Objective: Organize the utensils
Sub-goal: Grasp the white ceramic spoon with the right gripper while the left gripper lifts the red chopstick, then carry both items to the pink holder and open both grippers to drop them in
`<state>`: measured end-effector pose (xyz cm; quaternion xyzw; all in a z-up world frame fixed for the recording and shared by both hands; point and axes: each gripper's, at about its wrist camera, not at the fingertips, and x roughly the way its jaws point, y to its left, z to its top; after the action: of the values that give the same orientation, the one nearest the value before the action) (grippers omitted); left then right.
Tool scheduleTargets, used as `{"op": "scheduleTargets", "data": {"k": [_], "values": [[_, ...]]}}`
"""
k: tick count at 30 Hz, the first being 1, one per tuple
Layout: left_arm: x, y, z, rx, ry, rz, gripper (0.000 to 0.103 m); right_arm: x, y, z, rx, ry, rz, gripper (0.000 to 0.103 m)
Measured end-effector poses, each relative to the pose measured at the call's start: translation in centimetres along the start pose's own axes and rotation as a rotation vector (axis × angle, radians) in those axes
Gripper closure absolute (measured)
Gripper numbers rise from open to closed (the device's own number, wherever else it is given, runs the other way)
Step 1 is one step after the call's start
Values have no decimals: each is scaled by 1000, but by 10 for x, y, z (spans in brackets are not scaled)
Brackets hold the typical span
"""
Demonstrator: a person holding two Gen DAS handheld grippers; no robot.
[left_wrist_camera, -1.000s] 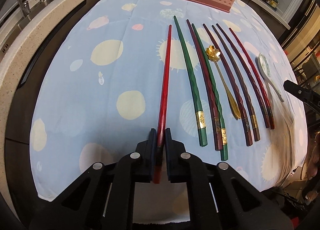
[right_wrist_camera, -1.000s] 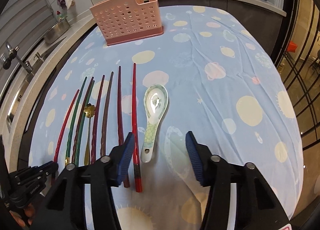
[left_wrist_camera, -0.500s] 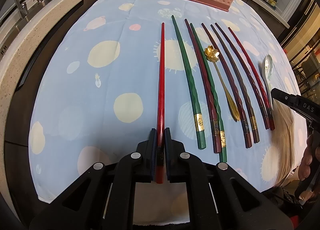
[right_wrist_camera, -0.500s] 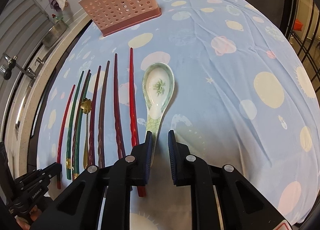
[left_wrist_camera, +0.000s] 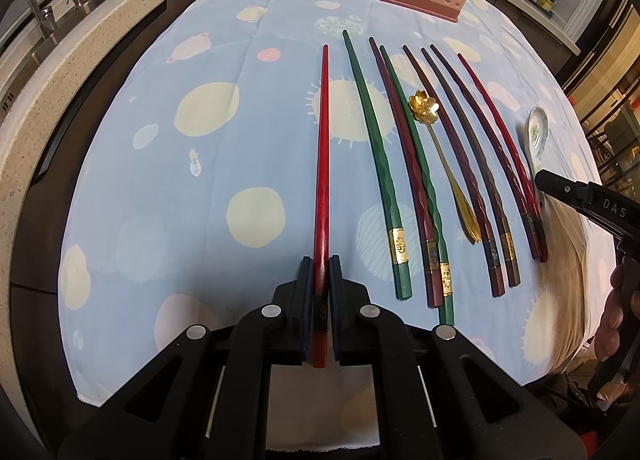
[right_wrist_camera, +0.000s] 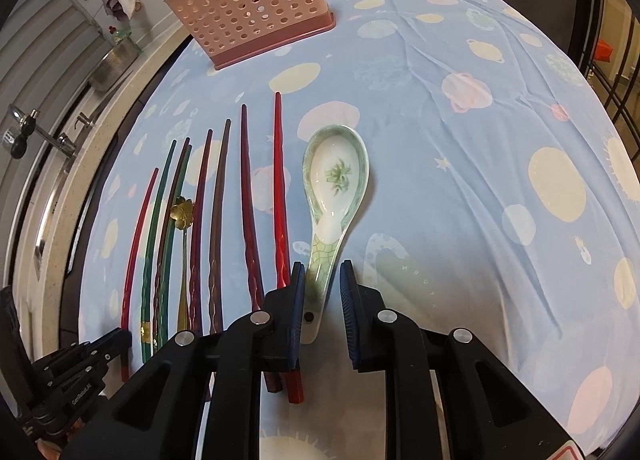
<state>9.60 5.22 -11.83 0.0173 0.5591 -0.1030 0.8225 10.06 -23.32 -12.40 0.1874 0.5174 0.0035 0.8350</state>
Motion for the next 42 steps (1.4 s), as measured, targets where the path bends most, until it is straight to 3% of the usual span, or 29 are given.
{"op": "scheduleTargets", "data": {"k": [15,32,42], "values": [[-6,4,-2,-25,-18,-35,96,-13,-6,-14,-2,-17,-9,92],[-63,12,22,-58,-174,-62,96,-65,-2,-1,-23,-172,-22,96],[-89,10,50,-53,-268,-51,96,-77,1,4,-42,-214,-30,97]]}}
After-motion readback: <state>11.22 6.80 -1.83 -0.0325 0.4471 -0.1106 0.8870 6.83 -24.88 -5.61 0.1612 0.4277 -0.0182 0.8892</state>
